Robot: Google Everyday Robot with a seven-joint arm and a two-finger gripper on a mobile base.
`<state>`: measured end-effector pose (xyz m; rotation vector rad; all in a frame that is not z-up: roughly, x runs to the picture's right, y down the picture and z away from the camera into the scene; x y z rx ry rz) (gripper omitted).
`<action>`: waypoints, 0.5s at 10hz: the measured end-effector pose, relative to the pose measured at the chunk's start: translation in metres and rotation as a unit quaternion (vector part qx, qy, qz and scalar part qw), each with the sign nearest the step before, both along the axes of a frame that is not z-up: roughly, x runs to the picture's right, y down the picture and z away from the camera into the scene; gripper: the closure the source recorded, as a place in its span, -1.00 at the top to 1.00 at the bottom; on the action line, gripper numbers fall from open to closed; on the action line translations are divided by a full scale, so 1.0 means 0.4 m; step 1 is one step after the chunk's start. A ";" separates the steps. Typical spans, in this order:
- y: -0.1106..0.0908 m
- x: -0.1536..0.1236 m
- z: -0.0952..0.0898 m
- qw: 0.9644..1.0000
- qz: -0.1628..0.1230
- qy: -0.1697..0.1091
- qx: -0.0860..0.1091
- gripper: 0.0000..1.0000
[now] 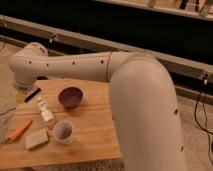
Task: Place the pepper in the ceramic cup
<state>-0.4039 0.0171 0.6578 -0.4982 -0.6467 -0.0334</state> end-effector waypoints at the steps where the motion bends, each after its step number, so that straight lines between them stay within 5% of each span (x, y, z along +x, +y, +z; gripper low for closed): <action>1: 0.009 -0.059 -0.018 0.998 -0.046 -0.051 0.013 0.30; 3: 0.032 -0.130 -0.029 0.989 -0.098 -0.109 0.018 0.30; 4: 0.060 -0.177 -0.022 0.980 -0.134 -0.144 0.013 0.30; 5: 0.076 -0.197 -0.013 0.976 -0.152 -0.155 0.009 0.30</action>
